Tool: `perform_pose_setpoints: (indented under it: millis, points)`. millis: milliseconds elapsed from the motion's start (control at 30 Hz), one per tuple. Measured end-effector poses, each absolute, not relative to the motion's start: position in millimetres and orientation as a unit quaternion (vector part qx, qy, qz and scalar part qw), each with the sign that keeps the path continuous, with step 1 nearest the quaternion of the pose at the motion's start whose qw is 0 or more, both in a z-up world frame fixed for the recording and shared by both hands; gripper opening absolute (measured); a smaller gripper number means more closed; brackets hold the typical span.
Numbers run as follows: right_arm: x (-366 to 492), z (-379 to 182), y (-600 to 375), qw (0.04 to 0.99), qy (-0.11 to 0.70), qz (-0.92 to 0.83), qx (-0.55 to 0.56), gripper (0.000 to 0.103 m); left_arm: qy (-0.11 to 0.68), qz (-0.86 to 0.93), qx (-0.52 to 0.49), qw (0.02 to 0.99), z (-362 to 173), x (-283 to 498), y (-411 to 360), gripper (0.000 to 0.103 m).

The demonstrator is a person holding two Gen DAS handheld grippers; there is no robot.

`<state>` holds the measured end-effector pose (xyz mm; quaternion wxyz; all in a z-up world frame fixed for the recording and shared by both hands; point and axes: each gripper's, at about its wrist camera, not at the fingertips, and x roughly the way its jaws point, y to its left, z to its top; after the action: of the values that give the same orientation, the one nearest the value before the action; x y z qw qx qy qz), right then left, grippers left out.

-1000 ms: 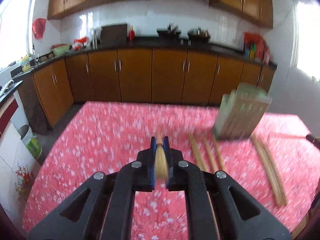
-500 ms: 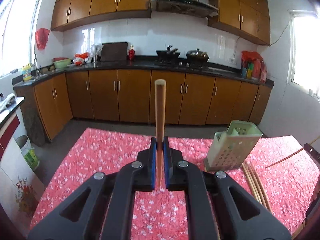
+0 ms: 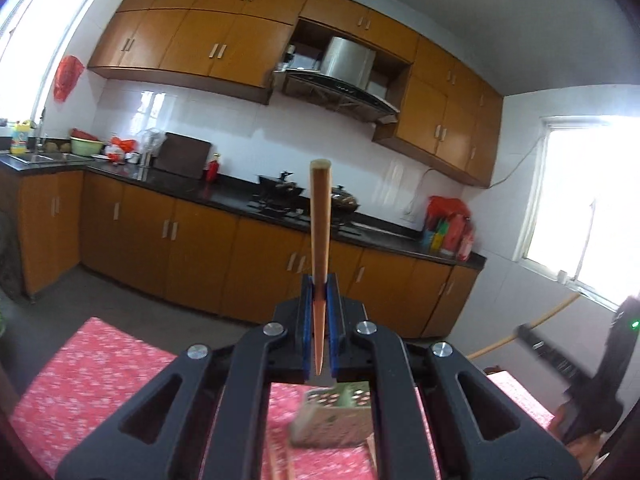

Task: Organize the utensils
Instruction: 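Lift the left tool's chopstick over the metal holder while the right tool carries its own, then open the left tool over the holder while the right tool releases its chopstick inside, then lower the left tool onto another chopstick and close it while the right tool grasps one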

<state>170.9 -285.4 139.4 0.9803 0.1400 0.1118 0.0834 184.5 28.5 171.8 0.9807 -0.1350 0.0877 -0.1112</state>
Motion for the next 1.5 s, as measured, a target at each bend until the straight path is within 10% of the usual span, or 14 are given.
perform_pose_setpoints:
  millis: [433, 567, 867, 1033, 1167, 1500]
  points:
    - [209.1, 93.6, -266.9, 0.967, 0.199, 0.089, 0.136, 0.010, 0.191, -0.122, -0.100, 0.969, 100.5, 256.5, -26.3, 0.010]
    - [201.6, 95.6, -269.7, 0.969, 0.188, 0.087, 0.139, 0.048, 0.190, -0.118, -0.104, 0.969, 98.0, 253.4, -19.0, 0.025]
    - [152.5, 108.7, -304.0, 0.976, 0.142, 0.052, 0.155, 0.055, 0.139, -0.087, -0.135, 0.977, 114.4, 199.5, 27.3, 0.045]
    - [143.3, 54.4, -323.3, 0.964, 0.220, -0.001, 0.149, 0.055, 0.160, -0.041, -0.119, 0.979, 85.3, 166.8, 58.4, 0.050]
    - [154.1, -19.7, -322.3, 0.929, 0.340, -0.001, 0.148, 0.026, 0.246, -0.016, -0.097, 0.964, 29.0, 166.1, 71.3, 0.050]
    - [159.4, -83.6, -276.9, 0.898, 0.424, 0.034, 0.110, 0.023, 0.360, -0.044, -0.079, 0.928, -56.7, 160.5, 57.3, 0.042]
